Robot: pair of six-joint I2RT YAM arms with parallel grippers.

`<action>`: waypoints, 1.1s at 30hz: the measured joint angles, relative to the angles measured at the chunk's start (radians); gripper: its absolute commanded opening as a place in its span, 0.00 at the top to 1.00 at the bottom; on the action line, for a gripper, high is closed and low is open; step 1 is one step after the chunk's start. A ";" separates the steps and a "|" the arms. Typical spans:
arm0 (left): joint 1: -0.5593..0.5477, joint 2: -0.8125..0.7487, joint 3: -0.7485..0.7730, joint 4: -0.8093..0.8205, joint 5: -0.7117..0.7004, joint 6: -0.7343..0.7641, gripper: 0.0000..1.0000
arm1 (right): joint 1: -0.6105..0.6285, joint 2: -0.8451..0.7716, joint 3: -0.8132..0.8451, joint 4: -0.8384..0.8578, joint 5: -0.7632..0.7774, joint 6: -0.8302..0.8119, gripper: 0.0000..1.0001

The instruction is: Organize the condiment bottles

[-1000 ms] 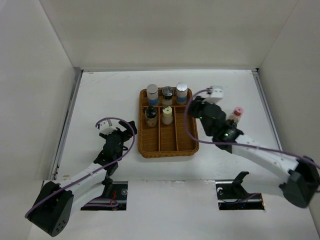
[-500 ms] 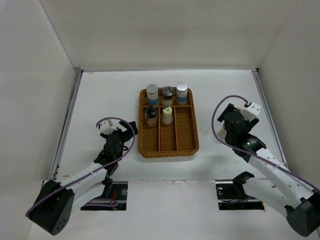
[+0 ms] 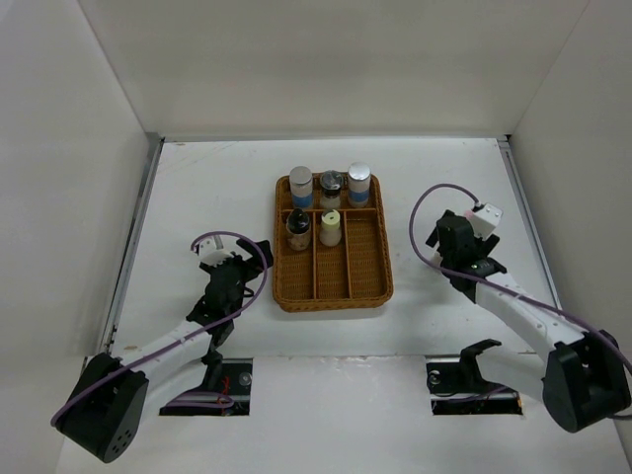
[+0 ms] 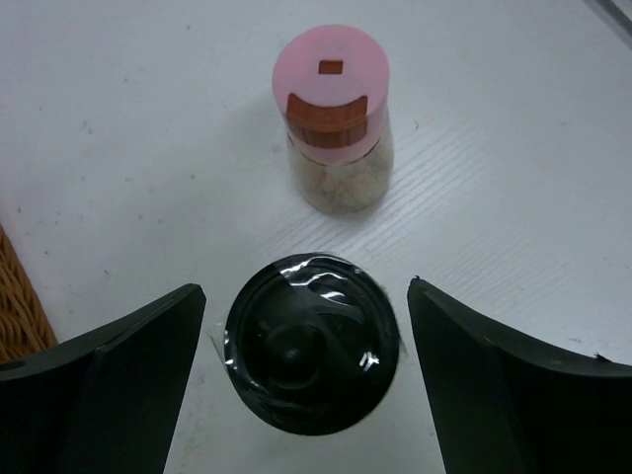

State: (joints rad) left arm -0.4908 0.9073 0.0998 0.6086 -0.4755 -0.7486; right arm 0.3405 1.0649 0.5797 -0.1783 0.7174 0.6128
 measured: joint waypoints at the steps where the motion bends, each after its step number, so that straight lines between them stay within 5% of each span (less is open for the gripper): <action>1: 0.000 0.000 0.000 0.000 0.001 0.000 0.00 | -0.002 0.020 0.000 0.011 -0.010 -0.005 0.12; 6: 0.002 0.009 0.000 0.001 0.004 0.000 0.00 | -0.007 0.096 -0.001 0.051 -0.043 -0.019 0.17; 14: 0.006 0.011 0.000 0.002 0.006 0.000 0.00 | 0.001 0.115 0.000 0.074 -0.042 -0.045 0.47; 25: 0.006 0.025 0.000 0.009 0.008 0.000 0.00 | 0.316 0.100 0.155 0.136 0.016 -0.149 0.52; 33: 0.008 0.018 0.000 0.009 0.009 0.001 0.00 | 0.414 0.341 0.323 0.283 -0.024 -0.211 0.50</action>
State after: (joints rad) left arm -0.4831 0.9249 0.0998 0.6178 -0.4667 -0.7479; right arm 0.7547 1.4059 0.9024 0.1047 0.6933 0.4019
